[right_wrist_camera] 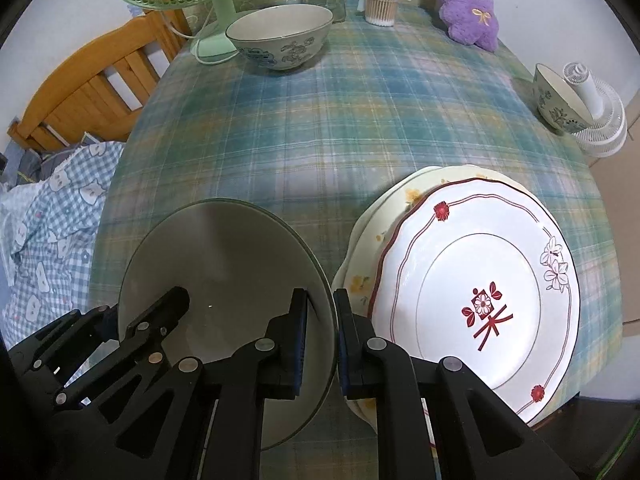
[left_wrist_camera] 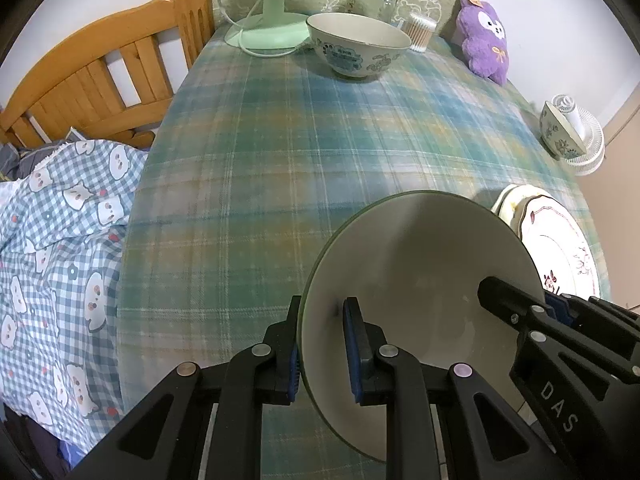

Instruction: Organize plates and bowls

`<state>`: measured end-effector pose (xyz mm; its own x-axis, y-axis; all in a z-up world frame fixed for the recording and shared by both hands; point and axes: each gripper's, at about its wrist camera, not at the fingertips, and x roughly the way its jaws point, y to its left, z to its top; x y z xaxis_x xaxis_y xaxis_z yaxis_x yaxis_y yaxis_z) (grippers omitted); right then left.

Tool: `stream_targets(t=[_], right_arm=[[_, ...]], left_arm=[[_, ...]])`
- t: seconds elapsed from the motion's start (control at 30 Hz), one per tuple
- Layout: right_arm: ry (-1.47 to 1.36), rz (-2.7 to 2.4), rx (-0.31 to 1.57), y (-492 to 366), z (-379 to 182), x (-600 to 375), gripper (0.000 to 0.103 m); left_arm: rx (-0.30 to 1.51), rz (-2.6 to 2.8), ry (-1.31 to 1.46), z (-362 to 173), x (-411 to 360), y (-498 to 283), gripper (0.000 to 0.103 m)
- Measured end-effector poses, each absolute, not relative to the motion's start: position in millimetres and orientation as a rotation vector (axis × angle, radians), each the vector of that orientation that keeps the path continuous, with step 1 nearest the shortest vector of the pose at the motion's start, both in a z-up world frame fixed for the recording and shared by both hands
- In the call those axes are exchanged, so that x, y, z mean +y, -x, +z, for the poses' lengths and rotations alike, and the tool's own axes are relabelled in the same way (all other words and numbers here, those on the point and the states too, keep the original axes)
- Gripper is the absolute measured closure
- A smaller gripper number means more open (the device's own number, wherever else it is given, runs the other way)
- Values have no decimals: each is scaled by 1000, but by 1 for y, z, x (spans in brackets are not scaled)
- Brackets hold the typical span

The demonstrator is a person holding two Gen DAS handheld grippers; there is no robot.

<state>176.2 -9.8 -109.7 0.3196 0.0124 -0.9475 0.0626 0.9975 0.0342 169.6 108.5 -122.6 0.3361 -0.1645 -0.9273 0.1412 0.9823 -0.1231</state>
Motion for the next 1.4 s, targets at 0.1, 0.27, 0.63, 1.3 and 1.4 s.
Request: stream_targets(t=[0.1,0.27,0.63,1.3,1.4], right_arm=[[-98,-20,1243,-177,-111,-14,87],[-226,25,1270,-179,-114,-28,83],[-170,16,1239,-182,-90,-32,65],[-18,33,1035,-217,-4,-37,35],[-14,35,1004,-226,6,-40,35]], left_arm=[[1215,-197,26,-123,107,-171,80],[1186,-202,8,-117,102,-170,60],[1171,-146,13,-101,109,-175,37],[1020,-101,22,-30,90,-199,23],[991,-88,26,-22,88,-208,23]])
